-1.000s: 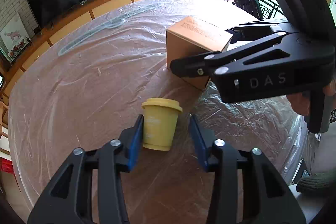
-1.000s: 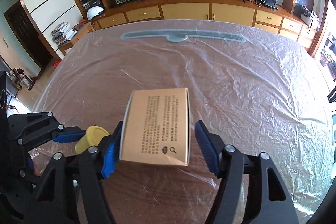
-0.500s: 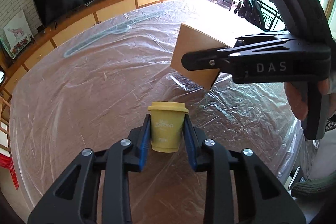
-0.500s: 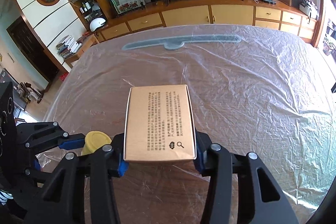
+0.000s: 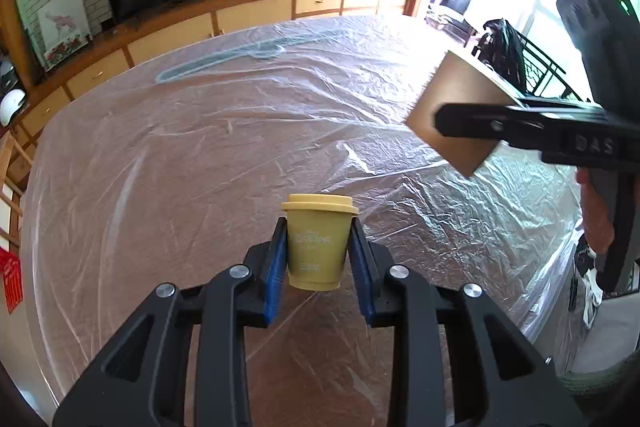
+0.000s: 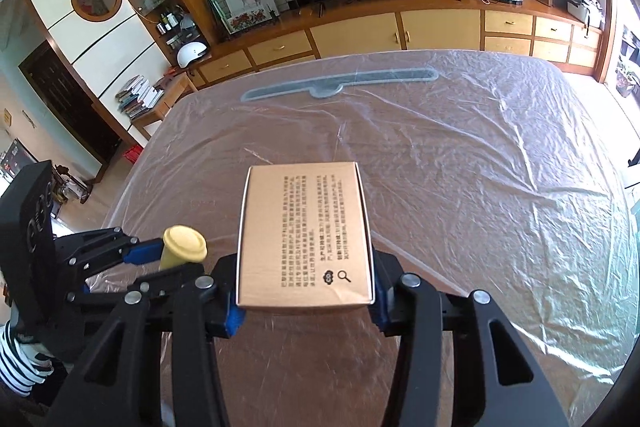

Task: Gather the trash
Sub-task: 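Carry the yellow cup and cardboard box over the black bin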

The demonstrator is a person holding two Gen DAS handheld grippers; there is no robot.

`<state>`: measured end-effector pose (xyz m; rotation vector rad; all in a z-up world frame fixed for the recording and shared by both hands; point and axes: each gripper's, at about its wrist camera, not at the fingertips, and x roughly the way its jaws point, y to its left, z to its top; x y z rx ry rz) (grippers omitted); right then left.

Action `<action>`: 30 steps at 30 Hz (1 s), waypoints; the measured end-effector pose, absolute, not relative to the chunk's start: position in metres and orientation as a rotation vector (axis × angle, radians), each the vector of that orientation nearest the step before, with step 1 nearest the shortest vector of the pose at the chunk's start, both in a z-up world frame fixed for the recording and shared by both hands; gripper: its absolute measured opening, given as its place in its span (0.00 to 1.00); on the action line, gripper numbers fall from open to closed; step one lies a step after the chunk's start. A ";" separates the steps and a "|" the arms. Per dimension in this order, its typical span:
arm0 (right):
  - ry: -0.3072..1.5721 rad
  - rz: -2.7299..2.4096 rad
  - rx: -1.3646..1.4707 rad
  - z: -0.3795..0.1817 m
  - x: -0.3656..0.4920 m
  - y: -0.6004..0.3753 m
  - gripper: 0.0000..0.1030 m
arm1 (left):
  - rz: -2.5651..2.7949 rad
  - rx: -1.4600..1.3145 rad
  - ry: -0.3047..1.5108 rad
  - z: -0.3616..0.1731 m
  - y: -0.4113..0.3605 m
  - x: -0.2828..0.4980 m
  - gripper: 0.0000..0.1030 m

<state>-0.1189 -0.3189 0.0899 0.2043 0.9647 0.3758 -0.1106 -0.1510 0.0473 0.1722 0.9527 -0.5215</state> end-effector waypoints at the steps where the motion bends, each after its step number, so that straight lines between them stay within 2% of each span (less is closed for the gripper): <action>1: 0.963 0.384 0.211 0.093 -0.124 -0.322 0.45 | -0.517 0.166 0.949 0.049 -0.151 -0.112 0.31; 17: 0.941 0.604 0.273 0.129 -0.205 -0.337 0.45 | -0.531 0.095 0.887 0.088 -0.133 -0.175 0.31; 30: 1.039 0.704 0.262 0.113 -0.270 -0.336 0.45 | -0.590 0.068 0.927 0.086 -0.137 -0.253 0.31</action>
